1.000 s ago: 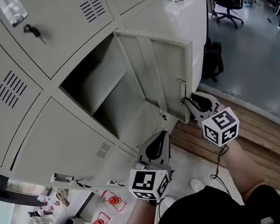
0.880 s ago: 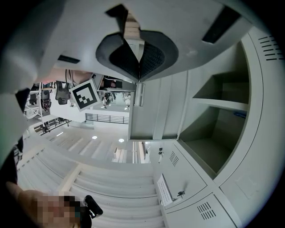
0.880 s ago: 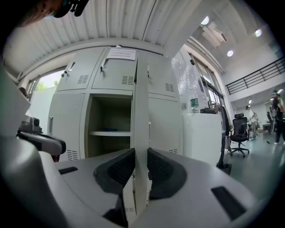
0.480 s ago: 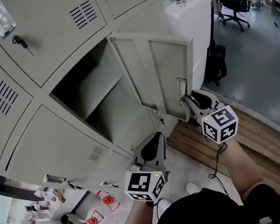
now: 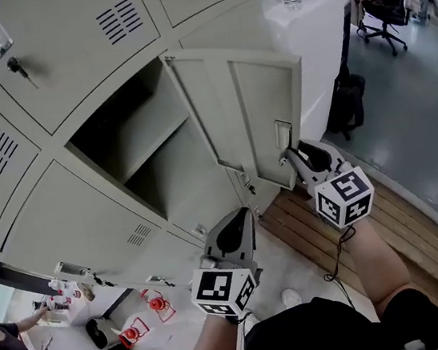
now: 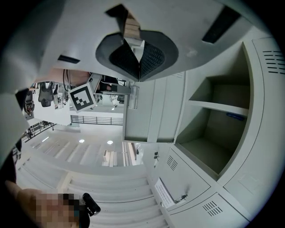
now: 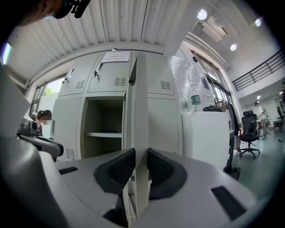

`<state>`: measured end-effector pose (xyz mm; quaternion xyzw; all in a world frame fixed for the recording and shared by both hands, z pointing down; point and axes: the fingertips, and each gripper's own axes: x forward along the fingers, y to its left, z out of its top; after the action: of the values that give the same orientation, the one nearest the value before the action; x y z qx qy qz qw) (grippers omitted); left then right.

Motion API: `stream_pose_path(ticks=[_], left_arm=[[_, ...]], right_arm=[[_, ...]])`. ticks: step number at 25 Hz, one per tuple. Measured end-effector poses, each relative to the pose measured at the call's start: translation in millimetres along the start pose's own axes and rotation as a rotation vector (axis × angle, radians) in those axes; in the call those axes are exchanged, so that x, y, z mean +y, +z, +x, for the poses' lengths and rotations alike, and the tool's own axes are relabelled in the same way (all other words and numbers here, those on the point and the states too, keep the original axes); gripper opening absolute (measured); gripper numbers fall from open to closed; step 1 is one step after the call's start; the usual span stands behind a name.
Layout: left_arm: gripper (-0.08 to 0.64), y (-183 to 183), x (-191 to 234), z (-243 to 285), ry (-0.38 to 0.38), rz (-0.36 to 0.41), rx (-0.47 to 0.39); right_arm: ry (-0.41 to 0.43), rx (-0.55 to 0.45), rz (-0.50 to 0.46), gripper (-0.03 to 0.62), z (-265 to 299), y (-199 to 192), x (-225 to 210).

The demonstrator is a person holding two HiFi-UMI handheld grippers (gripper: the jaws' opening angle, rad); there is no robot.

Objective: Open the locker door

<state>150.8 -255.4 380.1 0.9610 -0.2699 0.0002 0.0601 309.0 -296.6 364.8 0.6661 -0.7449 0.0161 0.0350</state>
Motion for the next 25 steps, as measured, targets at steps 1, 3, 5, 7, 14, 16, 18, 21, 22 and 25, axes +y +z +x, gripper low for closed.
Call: stream_pose_path(ticks=[1, 3, 5, 7, 14, 16, 18, 21, 22, 25], left_arm=[[0.017, -0.6, -0.6, 0.2, 0.011, 0.001, 0.0], [0.017, -2.0, -1.4, -0.9, 0.036, 0.003, 0.0], [0.017, -3.7, -1.9, -4.4, 0.064, 0.004, 0.001], [0.017, -5.2, -2.7, -9.1, 0.089, 0.006, 0.003], [0.017, -5.4, -5.3, -28.5, 0.145, 0.016, 0.008], [0.017, -4.3, -5.7, -35.9, 0.155, 0.017, 0.006], [0.017, -2.9, -5.8, -43.9, 0.161, 0.017, 0.002], [0.017, -2.4, -5.6, -58.4, 0.163, 0.015, -0.002], [0.017, -2.7, -5.3, -64.6, 0.163, 0.013, -0.002], [0.017, -3.1, -3.9, -86.0, 0.163, 0.01, -0.002]], right_arm=[[0.007, -0.002, 0.0, 0.135, 0.5, 0.1, -1.3], [0.02, -0.008, 0.0, 0.136, 1.7, 0.5, -3.7], [0.03, -0.012, 0.0, 0.137, 2.7, 0.3, -5.5], [0.037, -0.013, 0.001, 0.137, 2.8, -0.2, -7.1], [0.056, -0.022, 0.001, 0.139, 0.2, -0.3, -2.7], [0.06, -0.023, 0.0, 0.14, -2.6, -0.5, 2.5], [0.055, -0.023, -0.002, 0.141, -5.6, -0.7, 6.8], [0.023, -0.021, -0.002, 0.146, -12.4, -1.0, 9.6], [0.008, -0.021, 0.001, 0.145, -15.9, -1.0, 10.0], [-0.036, -0.027, 0.021, 0.139, -28.9, 0.4, 14.8]])
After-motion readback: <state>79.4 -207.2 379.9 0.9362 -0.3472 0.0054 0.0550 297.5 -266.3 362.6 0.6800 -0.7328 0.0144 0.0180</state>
